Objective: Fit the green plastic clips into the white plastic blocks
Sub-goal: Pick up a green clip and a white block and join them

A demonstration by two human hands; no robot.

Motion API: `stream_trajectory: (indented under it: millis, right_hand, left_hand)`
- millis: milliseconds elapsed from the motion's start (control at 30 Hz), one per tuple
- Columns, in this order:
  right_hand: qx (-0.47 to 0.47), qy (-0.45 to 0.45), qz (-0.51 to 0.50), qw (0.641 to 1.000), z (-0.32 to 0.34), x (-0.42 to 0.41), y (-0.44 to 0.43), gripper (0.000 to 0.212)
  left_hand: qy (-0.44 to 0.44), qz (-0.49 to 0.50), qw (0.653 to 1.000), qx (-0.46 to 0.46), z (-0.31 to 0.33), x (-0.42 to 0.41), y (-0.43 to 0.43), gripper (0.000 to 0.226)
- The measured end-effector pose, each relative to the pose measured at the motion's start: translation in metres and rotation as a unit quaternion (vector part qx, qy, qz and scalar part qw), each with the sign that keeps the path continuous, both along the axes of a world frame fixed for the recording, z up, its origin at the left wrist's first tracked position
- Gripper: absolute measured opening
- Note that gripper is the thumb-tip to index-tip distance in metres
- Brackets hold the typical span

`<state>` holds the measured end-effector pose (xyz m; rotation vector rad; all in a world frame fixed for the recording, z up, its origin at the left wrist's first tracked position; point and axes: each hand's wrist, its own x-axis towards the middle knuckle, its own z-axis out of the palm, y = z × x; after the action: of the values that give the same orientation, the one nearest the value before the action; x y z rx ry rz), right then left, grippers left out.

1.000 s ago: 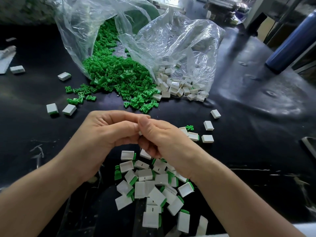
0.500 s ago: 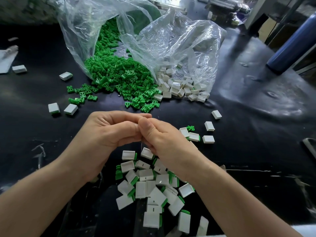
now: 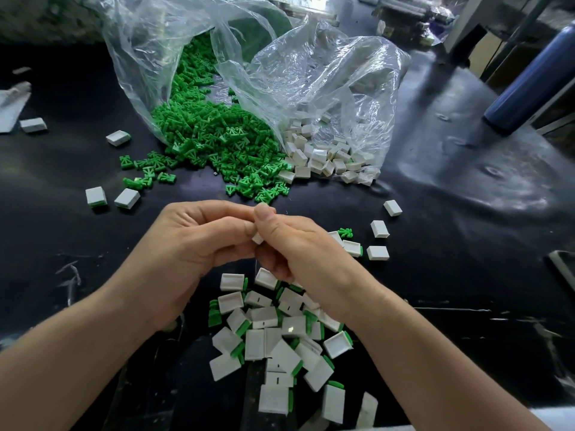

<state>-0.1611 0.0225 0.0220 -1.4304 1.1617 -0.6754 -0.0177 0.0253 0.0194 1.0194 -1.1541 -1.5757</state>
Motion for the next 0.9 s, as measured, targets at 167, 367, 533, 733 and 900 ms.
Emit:
stream_trajectory:
  millis: [167, 367, 533, 733, 900]
  right_hand:
    - [-0.025, 0.050, 0.008, 0.998, 0.004, -0.005, -0.005, 0.067]
    - [-0.117, 0.152, -0.069, 0.979, 0.003, -0.015, -0.013, 0.046]
    - [-0.158, 0.222, -0.097, 0.957, -0.003, -0.020, -0.019, 0.033]
    - [-0.200, 0.264, -0.129, 0.935, -0.003, -0.032, -0.026, 0.024]
    - [-0.189, 0.392, -0.213, 0.875, 0.006, -0.077, -0.045, 0.020]
  left_hand:
    - [-0.012, 0.003, 1.000, -0.021, 0.003, 0.000, 0.000, 0.017]
    - [-0.072, 0.029, 0.996, -0.049, 0.005, -0.002, 0.002, 0.027]
    - [-0.099, -0.022, 0.994, -0.052, 0.006, -0.006, 0.006, 0.029]
    - [-0.140, -0.058, 0.986, -0.063, 0.008, -0.005, 0.007, 0.035]
    - [-0.129, -0.005, 0.991, -0.047, 0.008, -0.006, 0.005, 0.034]
